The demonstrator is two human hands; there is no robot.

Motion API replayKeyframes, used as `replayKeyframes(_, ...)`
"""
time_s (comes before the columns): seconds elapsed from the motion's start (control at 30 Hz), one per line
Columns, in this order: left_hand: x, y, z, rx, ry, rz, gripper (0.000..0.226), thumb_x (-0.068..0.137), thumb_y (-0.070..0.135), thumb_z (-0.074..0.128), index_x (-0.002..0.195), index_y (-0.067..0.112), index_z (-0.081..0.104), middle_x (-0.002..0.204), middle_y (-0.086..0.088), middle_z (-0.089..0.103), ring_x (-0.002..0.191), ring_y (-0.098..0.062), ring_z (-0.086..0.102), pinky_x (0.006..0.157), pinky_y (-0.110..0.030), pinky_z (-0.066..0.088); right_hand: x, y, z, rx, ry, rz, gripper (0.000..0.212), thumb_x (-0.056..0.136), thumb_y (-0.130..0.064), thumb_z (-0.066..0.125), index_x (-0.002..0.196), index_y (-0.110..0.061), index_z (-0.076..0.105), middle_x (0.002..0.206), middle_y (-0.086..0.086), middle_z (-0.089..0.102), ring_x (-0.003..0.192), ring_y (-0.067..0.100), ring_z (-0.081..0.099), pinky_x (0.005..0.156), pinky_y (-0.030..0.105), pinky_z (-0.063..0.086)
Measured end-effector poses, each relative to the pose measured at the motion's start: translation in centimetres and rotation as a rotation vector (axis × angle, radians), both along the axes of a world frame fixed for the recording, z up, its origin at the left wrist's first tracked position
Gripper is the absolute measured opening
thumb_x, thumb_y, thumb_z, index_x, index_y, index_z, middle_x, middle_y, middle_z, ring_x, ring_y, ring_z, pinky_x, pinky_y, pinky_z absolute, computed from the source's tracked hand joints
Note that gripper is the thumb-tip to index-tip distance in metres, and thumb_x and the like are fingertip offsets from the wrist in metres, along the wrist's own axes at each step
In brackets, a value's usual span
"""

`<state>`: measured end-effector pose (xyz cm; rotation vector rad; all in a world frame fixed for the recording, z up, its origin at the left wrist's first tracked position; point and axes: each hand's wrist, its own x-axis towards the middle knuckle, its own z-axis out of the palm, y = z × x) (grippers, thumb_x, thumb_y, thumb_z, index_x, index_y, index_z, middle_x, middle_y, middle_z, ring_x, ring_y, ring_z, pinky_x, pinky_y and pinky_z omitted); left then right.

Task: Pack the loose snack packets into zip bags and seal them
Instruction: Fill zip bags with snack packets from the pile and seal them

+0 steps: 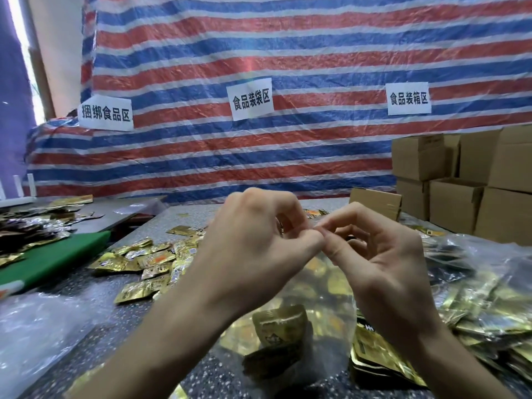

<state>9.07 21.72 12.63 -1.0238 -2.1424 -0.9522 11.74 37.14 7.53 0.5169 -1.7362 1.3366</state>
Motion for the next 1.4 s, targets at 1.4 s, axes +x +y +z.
replayKeyframes(1.4,0.1,-4.4,-3.0,-0.128,0.029,0.204,0.029,0.07,0.04,0.055,0.056,0.017,0.063,0.048,0.003,0.051,0.049,-0.014,0.05,0.049,-0.034,0.044,0.8,1.2,-0.1,-0.148,-0.076,-0.106,0.012,0.086,-0.008,0.073,0.077,-0.015,0.075,0.074,0.004,0.072,0.065,0.007,0.064,0.057,0.021,0.05)
